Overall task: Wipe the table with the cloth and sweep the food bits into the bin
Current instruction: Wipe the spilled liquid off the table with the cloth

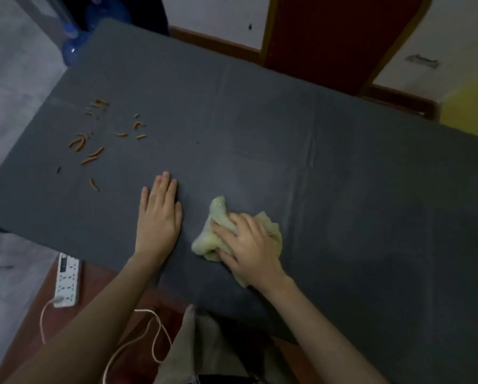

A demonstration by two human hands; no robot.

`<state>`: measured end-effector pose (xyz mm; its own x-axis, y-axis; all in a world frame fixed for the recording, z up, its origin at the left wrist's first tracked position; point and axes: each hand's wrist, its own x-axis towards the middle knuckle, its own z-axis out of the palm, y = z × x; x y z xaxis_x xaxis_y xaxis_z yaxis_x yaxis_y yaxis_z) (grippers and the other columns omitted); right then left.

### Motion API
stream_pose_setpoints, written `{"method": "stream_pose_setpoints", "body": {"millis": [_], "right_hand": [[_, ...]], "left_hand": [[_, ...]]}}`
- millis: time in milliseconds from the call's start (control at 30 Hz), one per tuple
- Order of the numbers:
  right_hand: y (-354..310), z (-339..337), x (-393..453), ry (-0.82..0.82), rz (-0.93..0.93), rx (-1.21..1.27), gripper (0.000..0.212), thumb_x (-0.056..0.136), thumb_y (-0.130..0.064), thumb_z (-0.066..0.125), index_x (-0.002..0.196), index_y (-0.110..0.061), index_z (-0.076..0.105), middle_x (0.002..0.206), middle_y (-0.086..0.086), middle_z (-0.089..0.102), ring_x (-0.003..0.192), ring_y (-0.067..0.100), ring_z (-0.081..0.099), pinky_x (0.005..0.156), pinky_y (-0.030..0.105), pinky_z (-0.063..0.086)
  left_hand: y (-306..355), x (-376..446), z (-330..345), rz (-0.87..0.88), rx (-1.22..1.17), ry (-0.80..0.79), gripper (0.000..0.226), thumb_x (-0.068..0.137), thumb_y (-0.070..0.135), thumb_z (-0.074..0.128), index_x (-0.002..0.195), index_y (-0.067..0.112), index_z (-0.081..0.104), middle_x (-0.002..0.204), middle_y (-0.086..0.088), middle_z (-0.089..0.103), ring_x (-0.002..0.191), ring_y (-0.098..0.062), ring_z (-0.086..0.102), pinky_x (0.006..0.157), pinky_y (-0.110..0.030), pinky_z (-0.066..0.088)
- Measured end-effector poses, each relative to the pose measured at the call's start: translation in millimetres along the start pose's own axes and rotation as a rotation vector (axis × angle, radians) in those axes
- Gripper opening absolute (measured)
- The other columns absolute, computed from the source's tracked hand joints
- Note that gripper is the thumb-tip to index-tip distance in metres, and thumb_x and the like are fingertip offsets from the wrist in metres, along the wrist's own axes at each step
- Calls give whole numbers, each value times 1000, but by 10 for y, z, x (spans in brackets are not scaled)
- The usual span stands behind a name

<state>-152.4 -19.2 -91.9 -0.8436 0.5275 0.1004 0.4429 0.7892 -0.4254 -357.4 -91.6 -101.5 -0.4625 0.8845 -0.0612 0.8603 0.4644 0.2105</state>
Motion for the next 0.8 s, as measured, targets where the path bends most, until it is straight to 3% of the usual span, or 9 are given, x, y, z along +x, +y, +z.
{"method": "stream_pose_setpoints", "body": {"millis": [67, 167, 333, 433, 567, 633, 700, 800], "right_hand": [[362, -169, -261, 15, 26, -42, 48, 85, -34, 59, 130, -21, 60, 114, 12, 59, 96, 31, 54, 80, 42, 43], [1076, -557, -707, 53, 258, -214, 51, 81, -38, 58, 130, -25, 60, 112, 13, 61, 96, 35, 57, 80, 44, 44], [1897, -1072, -1052, 236, 776, -335, 45, 87, -42, 47, 125, -22, 60, 116, 19, 58, 98, 42, 53, 81, 48, 44], [1974, -1027, -726, 302, 888, -329, 40, 91, -40, 47, 121, -19, 61, 118, 22, 56, 101, 43, 50, 85, 49, 40], [1539, -681, -5, 326, 726, -311, 35, 85, -36, 53, 111, -16, 66, 109, 21, 60, 92, 42, 55, 76, 46, 43], [1107, -439, 252, 296, 597, -329, 32, 80, -36, 61, 107, -20, 67, 105, 14, 61, 89, 37, 56, 73, 41, 36], [694, -248, 331, 241, 411, -288, 35, 80, -38, 60, 110, -22, 66, 107, 11, 61, 89, 32, 55, 72, 40, 29], [433, -177, 61, 68, 116, -160, 43, 86, -38, 54, 125, -22, 61, 116, 11, 58, 96, 29, 53, 81, 39, 34]], "left_hand": [[89, -21, 25, -45, -8, -13, 71, 94, 51, 30, 148, 5, 27, 160, -12, 17, 149, -25, 10, 121, -48, 2], [158, -35, 75, -70, 21, -14, 92, 84, 70, 32, 150, 7, 21, 161, -12, 11, 150, -25, 4, 120, -51, -4], [160, -36, 119, -75, 26, 18, 95, 82, 73, 29, 149, 6, 23, 161, -12, 13, 150, -26, 6, 119, -55, 2], [159, -32, 129, -65, 21, 32, 94, 82, 72, 28, 149, 6, 23, 161, -13, 13, 150, -26, 6, 120, -54, 1], [149, -27, 144, -62, 13, 56, 93, 83, 71, 29, 148, 6, 25, 160, -13, 15, 150, -26, 7, 120, -52, 1], [149, -27, 143, -58, 14, 53, 93, 83, 71, 29, 148, 5, 26, 160, -13, 15, 150, -26, 7, 121, -51, 1], [146, -28, 135, -57, 12, 55, 93, 83, 71, 29, 149, 6, 25, 160, -13, 15, 150, -25, 7, 121, -51, 1], [144, -33, 125, -62, 14, 51, 92, 83, 70, 29, 149, 6, 25, 161, -13, 14, 150, -25, 6, 121, -51, 1]]}}
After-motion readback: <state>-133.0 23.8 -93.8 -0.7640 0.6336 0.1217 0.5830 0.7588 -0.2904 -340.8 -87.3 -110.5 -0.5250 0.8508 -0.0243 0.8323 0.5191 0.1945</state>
